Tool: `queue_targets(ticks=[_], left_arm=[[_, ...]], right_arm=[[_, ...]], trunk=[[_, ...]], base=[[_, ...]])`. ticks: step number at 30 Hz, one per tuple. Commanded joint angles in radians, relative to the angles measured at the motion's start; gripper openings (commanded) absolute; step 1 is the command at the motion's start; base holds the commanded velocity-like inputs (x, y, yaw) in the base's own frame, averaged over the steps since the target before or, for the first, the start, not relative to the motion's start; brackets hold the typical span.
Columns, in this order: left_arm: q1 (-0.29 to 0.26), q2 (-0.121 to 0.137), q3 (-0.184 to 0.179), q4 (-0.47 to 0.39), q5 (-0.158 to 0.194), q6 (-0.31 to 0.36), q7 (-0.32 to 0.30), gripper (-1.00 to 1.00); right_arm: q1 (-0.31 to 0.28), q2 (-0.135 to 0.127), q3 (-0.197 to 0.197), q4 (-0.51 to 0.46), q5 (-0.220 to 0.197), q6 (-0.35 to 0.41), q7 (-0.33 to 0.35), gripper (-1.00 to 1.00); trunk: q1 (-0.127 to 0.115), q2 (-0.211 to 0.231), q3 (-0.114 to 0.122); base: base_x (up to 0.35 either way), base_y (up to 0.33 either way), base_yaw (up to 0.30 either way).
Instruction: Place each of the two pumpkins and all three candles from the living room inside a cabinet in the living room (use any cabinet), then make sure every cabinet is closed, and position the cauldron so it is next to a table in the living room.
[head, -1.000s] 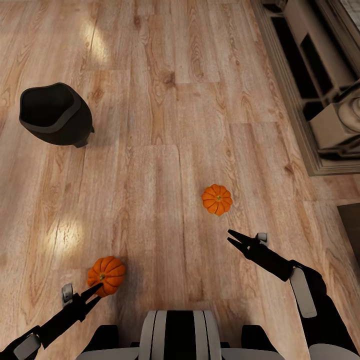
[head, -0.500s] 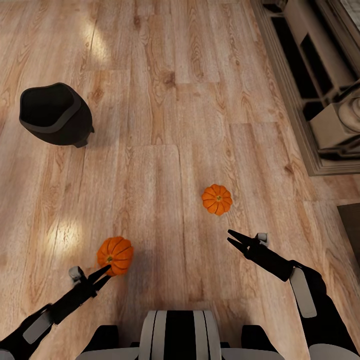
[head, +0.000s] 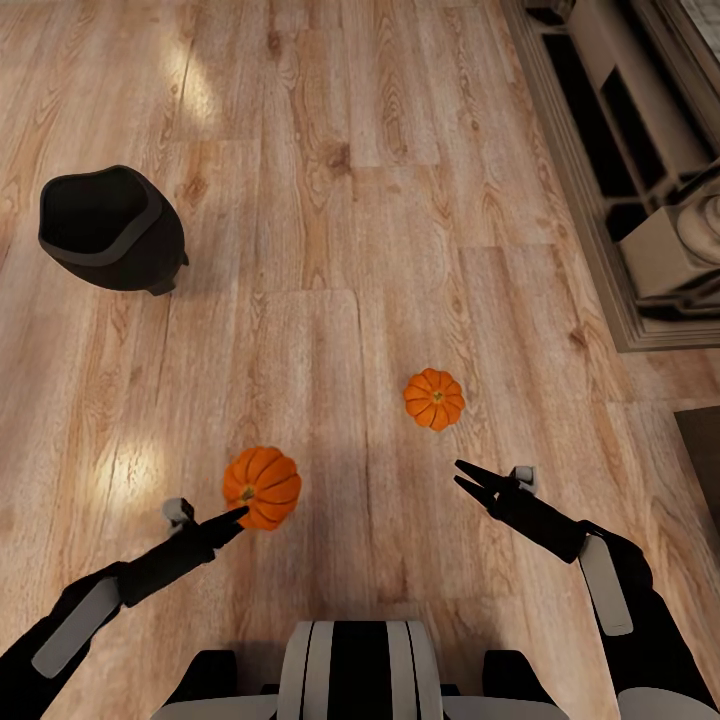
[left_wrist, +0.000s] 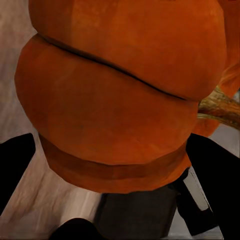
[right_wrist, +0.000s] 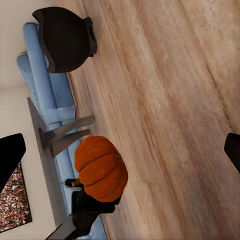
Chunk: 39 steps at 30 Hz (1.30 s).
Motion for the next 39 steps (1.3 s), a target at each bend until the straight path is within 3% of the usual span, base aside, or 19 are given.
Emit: queue_targets(ticks=[1, 3, 4, 7, 10, 11, 15, 20, 26, 34, 39], left_arm=[[0.006, 0.008, 0.000, -0.041, 0.008, 0.021, 0.035, -1.00], [0.020, 0.031, 0.027, -0.187, 0.014, 0.101, 0.156, -1.00], [0.024, 0.036, 0.070, -0.251, 0.015, 0.145, 0.216, -1.00], [0.029, 0.038, 0.255, -0.404, 0.013, 0.288, 0.419, -1.00], [0.029, 0.037, 0.341, -0.459, 0.010, 0.362, 0.559, -1.00], [0.029, 0.037, 0.350, -0.465, 0.009, 0.369, 0.586, -1.00], [0.029, 0.037, 0.376, -0.488, 0.007, 0.391, 0.795, -1.00], [0.029, 0.036, 0.377, -0.521, 0.006, 0.391, 0.948, -1.00], [0.030, 0.035, 0.376, -0.593, 0.008, 0.401, 1.004, -1.00], [0.030, 0.036, 0.381, -0.615, 0.021, 0.469, 0.996, -1.00], [0.030, 0.037, 0.379, -0.618, 0.024, 0.469, 0.991, -1.00]], right_arm=[[0.000, 0.000, -0.001, 0.000, 0.000, 0.004, 0.003, 1.00], [0.000, 0.000, -0.001, 0.001, 0.001, 0.004, 0.001, 1.00], [0.000, 0.000, -0.001, 0.001, 0.002, 0.004, 0.000, 1.00], [0.000, 0.000, 0.000, 0.001, 0.006, 0.004, -0.002, 1.00], [0.000, 0.001, 0.000, 0.001, 0.009, 0.004, -0.004, 1.00], [0.000, 0.001, 0.000, 0.001, 0.009, 0.004, -0.004, 1.00], [0.000, 0.002, 0.000, 0.001, 0.012, 0.004, -0.007, 1.00], [0.000, 0.001, 0.000, 0.001, 0.015, 0.004, -0.008, 1.00], [0.000, -0.001, 0.005, 0.001, 0.016, 0.004, -0.018, 1.00], [0.000, 0.002, 0.009, 0.001, 0.014, 0.004, -0.049, 1.00], [0.000, 0.003, 0.009, 0.001, 0.014, 0.004, -0.055, 1.00]], trunk=[[0.000, 0.000, 0.000], [0.000, 0.000, 0.000], [0.000, 0.000, 0.000], [0.000, 0.000, 0.000], [0.000, 0.000, 0.000], [0.000, 0.000, 0.000], [0.000, 0.000, 0.000], [0.000, 0.000, 0.000], [0.000, 0.000, 0.000], [0.000, 0.000, 0.000], [0.000, 0.000, 0.000]], base=[[0.000, 0.000, 0.000], [0.000, 0.000, 0.000], [0.000, 0.000, 0.000], [0.000, 0.000, 0.000], [0.000, 0.000, 0.000], [0.000, 0.000, 0.000], [0.000, 0.000, 0.000], [0.000, 0.000, 0.000], [0.000, 0.000, 0.000], [0.000, 0.000, 0.000], [0.000, 0.000, 0.000]])
